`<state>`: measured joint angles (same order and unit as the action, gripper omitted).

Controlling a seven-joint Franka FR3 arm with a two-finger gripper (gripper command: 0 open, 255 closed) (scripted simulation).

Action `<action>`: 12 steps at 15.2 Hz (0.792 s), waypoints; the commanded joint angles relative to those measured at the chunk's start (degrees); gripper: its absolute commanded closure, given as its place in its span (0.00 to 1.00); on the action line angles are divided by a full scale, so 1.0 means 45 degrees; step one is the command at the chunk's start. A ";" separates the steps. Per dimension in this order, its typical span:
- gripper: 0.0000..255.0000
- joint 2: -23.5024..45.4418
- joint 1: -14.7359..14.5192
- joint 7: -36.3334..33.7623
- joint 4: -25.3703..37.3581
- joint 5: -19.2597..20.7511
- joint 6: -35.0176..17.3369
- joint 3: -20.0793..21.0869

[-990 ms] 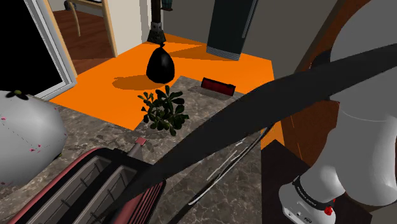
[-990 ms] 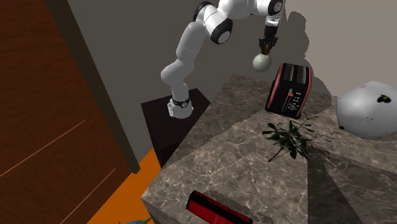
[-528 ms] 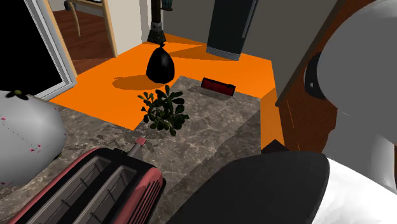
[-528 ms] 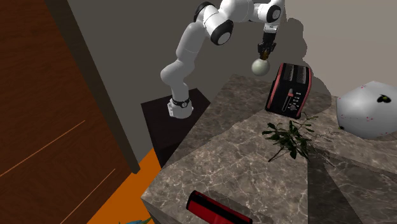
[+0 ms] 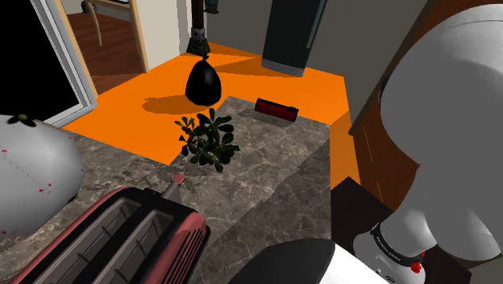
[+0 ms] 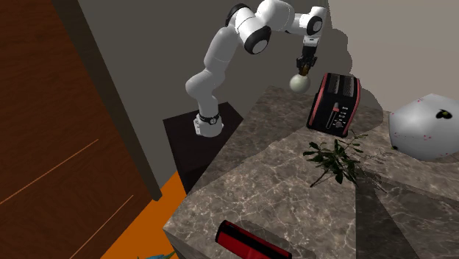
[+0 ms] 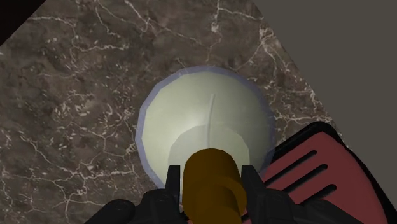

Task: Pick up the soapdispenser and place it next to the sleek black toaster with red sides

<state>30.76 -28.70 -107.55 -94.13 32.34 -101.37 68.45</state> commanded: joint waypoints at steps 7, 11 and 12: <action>1.00 0.0426 -0.0095 -0.0391 -0.0894 0.0504 -0.1081 -0.0397; 1.00 0.0602 -0.0167 -0.0530 -0.1148 0.0706 -0.1428 -0.0571; 1.00 0.0603 -0.0167 -0.0530 -0.1147 0.0706 -0.1428 -0.0571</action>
<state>33.38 -29.38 -109.91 -99.32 35.41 -107.70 65.96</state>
